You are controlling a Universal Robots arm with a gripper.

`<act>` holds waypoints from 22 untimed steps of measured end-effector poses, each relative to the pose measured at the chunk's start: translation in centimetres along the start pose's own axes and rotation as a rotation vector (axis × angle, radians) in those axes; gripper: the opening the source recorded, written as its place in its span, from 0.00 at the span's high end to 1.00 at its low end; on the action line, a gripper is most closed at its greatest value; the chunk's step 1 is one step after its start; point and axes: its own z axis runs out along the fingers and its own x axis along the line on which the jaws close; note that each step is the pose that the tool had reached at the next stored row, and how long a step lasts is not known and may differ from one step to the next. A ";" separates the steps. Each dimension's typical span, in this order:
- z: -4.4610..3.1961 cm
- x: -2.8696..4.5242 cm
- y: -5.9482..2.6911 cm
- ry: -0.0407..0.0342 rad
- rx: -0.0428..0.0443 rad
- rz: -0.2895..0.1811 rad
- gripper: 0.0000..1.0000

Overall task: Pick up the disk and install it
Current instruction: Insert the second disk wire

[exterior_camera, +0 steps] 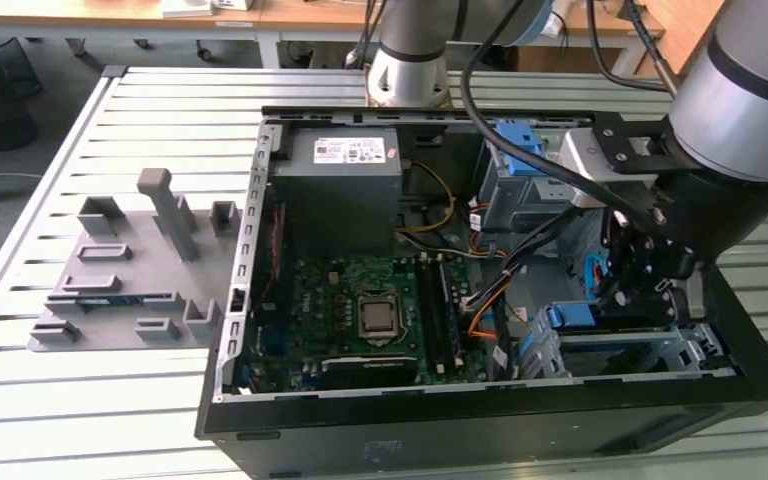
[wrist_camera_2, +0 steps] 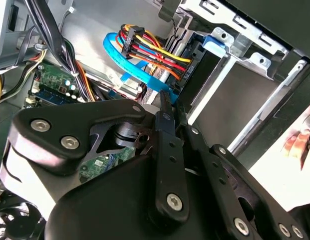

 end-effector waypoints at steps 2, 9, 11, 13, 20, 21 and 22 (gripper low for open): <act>0.07 0.03 0.00 -0.0001 0.0000 -0.002 0.84; 0.23 0.05 0.01 0.0001 -0.0001 -0.002 0.84; 0.29 0.06 0.02 0.0000 0.0000 -0.002 0.84; 0.36 0.06 0.02 0.0000 -0.0001 -0.001 0.84; 0.46 0.06 -0.10 -0.0001 0.0000 -0.001 0.84; 0.47 0.06 -0.11 -0.0001 -0.0001 -0.001 0.84; 0.47 0.06 -0.12 -0.0002 0.0000 -0.001 0.84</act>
